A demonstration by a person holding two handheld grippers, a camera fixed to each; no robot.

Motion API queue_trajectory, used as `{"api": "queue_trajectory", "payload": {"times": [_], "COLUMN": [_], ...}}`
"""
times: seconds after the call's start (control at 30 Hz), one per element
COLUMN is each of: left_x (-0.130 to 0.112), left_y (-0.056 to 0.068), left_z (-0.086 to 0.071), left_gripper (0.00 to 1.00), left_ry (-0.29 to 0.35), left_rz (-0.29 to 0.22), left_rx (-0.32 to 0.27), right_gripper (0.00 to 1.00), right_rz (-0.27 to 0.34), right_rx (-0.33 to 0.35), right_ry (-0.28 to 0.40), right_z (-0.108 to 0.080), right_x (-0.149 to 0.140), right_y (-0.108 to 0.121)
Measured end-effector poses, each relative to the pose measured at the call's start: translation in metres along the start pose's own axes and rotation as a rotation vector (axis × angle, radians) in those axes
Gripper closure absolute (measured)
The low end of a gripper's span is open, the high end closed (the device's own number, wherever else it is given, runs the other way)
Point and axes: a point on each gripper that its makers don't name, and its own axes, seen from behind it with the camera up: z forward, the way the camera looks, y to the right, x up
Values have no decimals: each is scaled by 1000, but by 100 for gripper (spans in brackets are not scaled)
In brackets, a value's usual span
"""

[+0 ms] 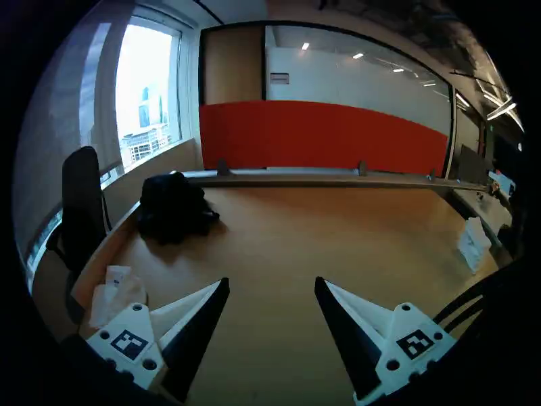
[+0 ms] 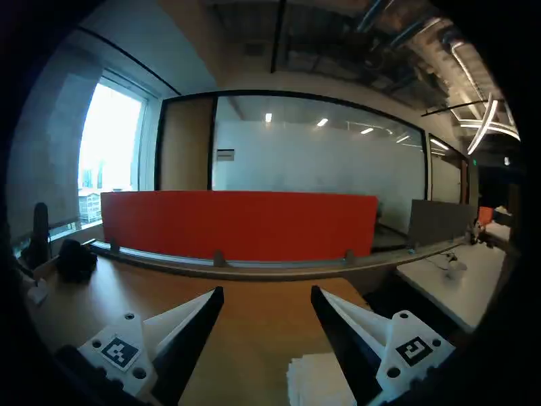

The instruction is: Fold towel

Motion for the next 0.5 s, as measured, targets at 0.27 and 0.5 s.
{"api": "queue_trajectory", "payload": {"times": [0.27, 0.5], "left_x": [48, 84], "left_y": [-9, -18], "left_z": [15, 22], "left_gripper": [6, 6], "left_ry": [116, 206], "left_rz": [1, -9], "left_rx": [3, 3], "right_gripper": [0, 0], "right_rz": [28, 38], "right_rx": [38, 60], "right_ry": [16, 27], "right_z": [6, 7], "right_x": [9, 17], "right_y": [-43, -76]}}
